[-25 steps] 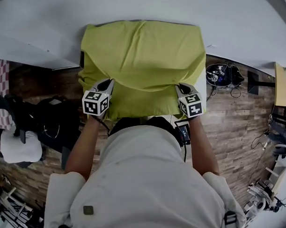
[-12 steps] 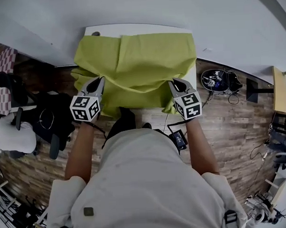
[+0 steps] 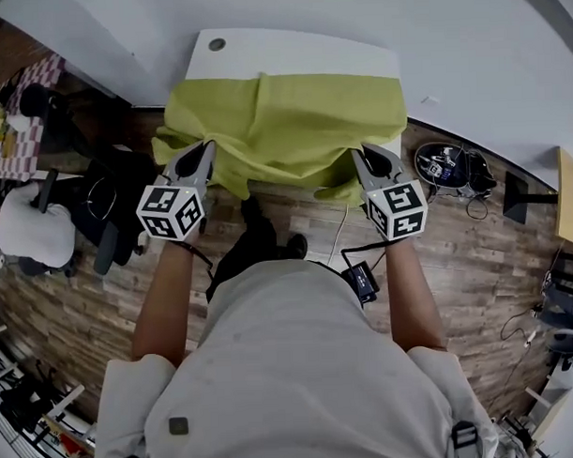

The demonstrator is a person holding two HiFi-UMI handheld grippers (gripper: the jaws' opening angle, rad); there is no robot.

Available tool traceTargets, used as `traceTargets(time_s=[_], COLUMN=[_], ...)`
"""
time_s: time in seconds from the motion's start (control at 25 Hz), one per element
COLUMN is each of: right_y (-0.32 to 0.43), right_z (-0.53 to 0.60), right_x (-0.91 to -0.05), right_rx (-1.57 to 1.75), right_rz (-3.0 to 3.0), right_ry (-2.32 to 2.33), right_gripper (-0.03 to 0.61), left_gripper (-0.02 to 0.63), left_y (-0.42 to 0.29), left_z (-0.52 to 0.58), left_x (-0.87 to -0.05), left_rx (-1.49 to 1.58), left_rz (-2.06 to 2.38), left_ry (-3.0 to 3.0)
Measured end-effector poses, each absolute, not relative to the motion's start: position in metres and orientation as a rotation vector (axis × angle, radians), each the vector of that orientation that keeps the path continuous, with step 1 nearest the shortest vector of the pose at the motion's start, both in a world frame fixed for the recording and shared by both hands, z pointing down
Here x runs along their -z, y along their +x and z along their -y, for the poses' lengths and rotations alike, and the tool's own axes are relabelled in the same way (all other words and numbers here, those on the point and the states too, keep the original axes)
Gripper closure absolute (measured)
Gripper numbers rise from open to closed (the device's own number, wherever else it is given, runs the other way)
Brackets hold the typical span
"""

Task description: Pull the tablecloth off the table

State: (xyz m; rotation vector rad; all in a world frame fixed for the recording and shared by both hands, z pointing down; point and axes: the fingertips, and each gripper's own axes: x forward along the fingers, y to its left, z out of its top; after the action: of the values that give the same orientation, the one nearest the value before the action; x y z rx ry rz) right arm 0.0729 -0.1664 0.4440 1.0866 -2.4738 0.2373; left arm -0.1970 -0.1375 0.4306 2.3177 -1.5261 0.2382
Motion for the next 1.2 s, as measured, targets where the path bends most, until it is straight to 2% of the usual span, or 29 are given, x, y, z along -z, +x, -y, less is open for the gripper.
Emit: traceTargets(time_s=[0.44,1.2], right_y=[0.039,-0.057], right_z=[0.104,-0.044], right_x=[-0.396,-0.362], right_rx=[-0.163,-0.110], right_rz=[2.506,2.382], right_ry=[1.212,1.491], right_gripper=[0.560,0.560], left_gripper=[0.614,0.614], left_y=[-0.214,-0.287], left_z=[0.087,-0.023], left_x=[-0.385,-0.365], left_rx=[-0.232,-0.169], left_rz=[1.458,1.118], left_ry=[2.526,2.741])
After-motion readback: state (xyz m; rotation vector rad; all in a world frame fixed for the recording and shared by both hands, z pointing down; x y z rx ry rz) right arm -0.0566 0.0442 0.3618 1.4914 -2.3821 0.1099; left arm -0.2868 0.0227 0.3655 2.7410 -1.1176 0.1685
